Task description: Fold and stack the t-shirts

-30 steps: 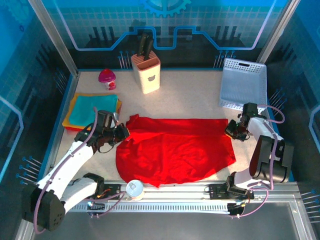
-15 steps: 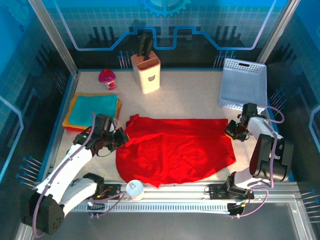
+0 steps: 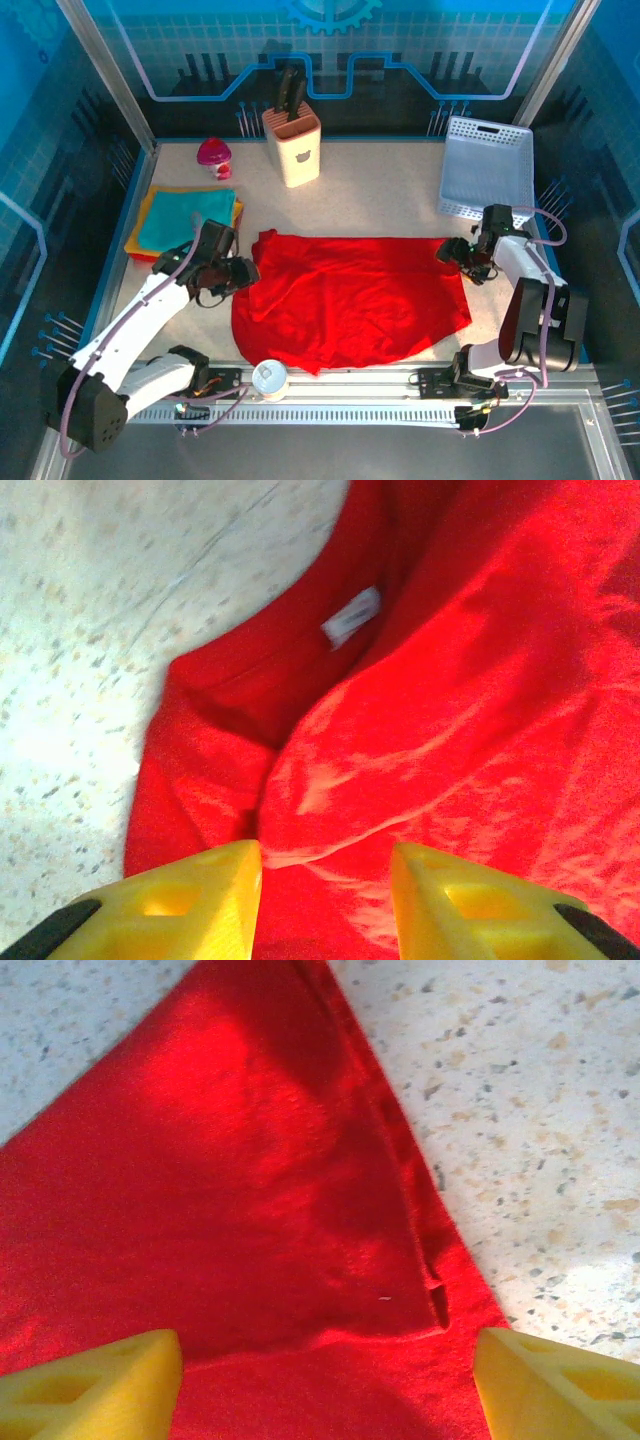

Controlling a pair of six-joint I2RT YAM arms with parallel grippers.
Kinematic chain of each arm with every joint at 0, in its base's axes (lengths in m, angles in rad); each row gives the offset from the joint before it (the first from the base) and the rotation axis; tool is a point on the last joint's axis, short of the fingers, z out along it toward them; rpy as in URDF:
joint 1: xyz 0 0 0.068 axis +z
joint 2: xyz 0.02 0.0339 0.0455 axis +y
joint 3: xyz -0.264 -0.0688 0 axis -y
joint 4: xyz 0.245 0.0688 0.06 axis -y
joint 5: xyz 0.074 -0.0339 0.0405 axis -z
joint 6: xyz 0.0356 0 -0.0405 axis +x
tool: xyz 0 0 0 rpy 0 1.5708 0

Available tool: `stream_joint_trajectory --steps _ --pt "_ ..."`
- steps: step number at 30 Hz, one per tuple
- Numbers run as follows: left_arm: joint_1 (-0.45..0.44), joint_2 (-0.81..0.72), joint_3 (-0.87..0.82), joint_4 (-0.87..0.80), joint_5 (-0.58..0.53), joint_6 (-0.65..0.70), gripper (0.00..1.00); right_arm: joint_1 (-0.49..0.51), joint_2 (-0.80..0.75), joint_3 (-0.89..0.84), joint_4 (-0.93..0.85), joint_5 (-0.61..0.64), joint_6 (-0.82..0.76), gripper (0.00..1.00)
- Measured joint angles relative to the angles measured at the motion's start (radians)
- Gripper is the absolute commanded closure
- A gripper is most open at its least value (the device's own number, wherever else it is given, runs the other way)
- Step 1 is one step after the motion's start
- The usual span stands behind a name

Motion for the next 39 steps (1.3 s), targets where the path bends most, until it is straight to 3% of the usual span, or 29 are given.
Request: stream_joint_trajectory --steps 5,7,10,13,18,26,31,39 --pt "-0.102 0.071 0.010 0.023 -0.022 0.012 0.47 0.026 -0.023 -0.003 0.002 -0.003 -0.002 0.15" --pt "-0.105 0.102 0.005 0.032 -0.045 0.018 0.36 0.041 -0.036 -0.010 0.005 -0.003 -0.003 0.15" --pt "-0.077 0.149 0.019 0.048 -0.076 0.044 0.33 0.061 -0.053 -0.017 0.007 -0.001 -0.003 0.15" --pt "-0.013 0.257 0.139 0.043 -0.091 0.093 0.38 0.070 -0.059 -0.017 0.010 0.014 -0.004 0.15" --pt "0.019 0.504 0.478 0.046 -0.129 0.229 0.58 0.078 -0.041 0.009 0.010 0.040 -0.003 0.17" --pt "-0.007 0.901 0.838 -0.024 -0.167 0.410 0.61 0.121 0.050 0.101 0.034 0.054 -0.003 0.22" --pt "-0.033 1.066 0.928 -0.081 -0.224 0.461 0.60 0.161 0.131 0.143 0.049 0.066 -0.003 0.23" --pt "-0.036 1.140 0.940 -0.137 -0.288 0.484 0.60 0.213 0.274 0.230 0.059 0.092 -0.003 0.25"
